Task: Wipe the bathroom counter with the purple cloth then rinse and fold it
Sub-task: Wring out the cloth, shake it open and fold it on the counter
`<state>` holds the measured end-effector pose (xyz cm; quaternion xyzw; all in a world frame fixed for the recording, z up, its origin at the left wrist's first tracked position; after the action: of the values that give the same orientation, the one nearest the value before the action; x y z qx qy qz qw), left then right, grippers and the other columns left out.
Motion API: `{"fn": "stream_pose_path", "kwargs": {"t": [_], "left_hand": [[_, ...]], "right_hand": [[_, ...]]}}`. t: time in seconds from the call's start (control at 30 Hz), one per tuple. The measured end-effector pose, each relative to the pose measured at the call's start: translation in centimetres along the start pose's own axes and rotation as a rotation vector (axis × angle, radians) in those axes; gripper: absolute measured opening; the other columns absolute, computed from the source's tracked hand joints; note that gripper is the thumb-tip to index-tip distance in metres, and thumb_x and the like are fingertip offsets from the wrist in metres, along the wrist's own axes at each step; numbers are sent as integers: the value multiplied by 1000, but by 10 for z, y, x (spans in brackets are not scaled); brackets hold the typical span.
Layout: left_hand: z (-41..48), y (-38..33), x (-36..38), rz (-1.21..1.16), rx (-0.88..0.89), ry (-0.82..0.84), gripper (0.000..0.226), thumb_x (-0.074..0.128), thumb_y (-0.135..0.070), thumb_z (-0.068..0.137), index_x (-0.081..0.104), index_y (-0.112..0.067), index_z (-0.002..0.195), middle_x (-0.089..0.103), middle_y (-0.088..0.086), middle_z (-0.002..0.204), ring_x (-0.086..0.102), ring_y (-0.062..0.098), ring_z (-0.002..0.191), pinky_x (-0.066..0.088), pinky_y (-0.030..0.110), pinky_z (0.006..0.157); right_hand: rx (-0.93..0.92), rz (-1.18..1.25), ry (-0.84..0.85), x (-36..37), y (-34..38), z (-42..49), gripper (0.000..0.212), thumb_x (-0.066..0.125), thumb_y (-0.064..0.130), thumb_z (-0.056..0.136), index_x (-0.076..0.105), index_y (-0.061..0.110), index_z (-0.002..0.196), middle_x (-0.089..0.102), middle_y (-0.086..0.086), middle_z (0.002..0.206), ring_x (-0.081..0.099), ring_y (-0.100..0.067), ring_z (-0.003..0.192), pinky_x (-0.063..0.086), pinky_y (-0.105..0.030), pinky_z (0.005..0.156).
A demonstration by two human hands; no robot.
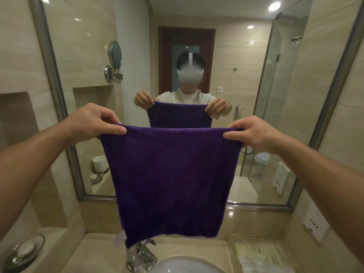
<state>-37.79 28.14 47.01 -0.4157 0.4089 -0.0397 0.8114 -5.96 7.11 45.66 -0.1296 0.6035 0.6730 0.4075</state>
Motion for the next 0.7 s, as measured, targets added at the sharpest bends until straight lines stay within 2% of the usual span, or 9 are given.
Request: {"fn": "stream_pose_path", "kwargs": {"t": [0.1,0.23,0.3,0.37,0.4,0.47,0.53,0.7], "left_hand": [[-4,6,3,-24,5,99,81,85,-77,22,79,-24,83,76,8,82,74,24,79,60,34,65],[-15,16,10,-50,-49,228,77,92,-65,29,79,-20,90,76,11,92,74,27,87,61,31,69],[-17,22,12,-20,-69,212,56,93,-50,47,80,-17,90,77,10,91,74,26,88,61,31,70],[-16,26,12,-2,-79,138,20,83,-18,73,79,-14,92,77,8,88,74,26,86,61,35,73],[-16,28,11,20,-83,98,14,77,-8,80,78,-13,93,77,7,86,74,25,85,60,35,74],[-19,34,11,50,-100,62,16,71,-2,85,78,-13,93,77,5,84,74,21,83,60,32,71],[-24,41,10,59,-121,47,17,70,-1,86,78,-14,92,77,4,83,74,20,82,60,30,71],[-37,63,-4,47,-133,5,24,70,-1,87,81,-21,86,77,5,83,74,21,81,59,41,78]], "right_hand": [[8,-66,7,-1,1,1,13,66,22,94,76,15,98,77,-3,87,74,-16,82,58,-23,66],[28,-113,19,-1,1,2,12,67,22,93,77,16,97,77,-3,87,74,-19,83,61,-33,73],[38,-132,11,0,4,2,8,71,21,91,78,16,93,77,-3,84,74,-19,82,61,-32,72],[55,-194,-16,2,7,2,4,76,21,87,79,20,85,76,1,78,72,-15,76,56,-24,63],[65,-227,-34,3,8,2,4,78,22,85,79,22,81,75,4,74,71,-10,71,52,-19,58],[86,-276,-63,8,10,2,6,80,23,82,78,25,77,73,8,68,67,-4,64,46,-14,53],[108,-303,-77,14,12,2,6,82,25,80,78,25,77,73,6,69,68,-8,67,46,-17,55],[123,-344,-52,38,22,6,18,86,26,76,70,19,71,69,3,67,64,-12,66,45,-22,54]]}}
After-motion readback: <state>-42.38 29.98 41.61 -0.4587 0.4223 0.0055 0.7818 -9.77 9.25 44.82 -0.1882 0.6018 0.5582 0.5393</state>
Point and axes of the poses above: each hand's wrist, its own z-axis towards the middle knuckle, its own x-axis out of the palm, y = z × x, the point moved 7 cm from there along z, towards the middle knuckle
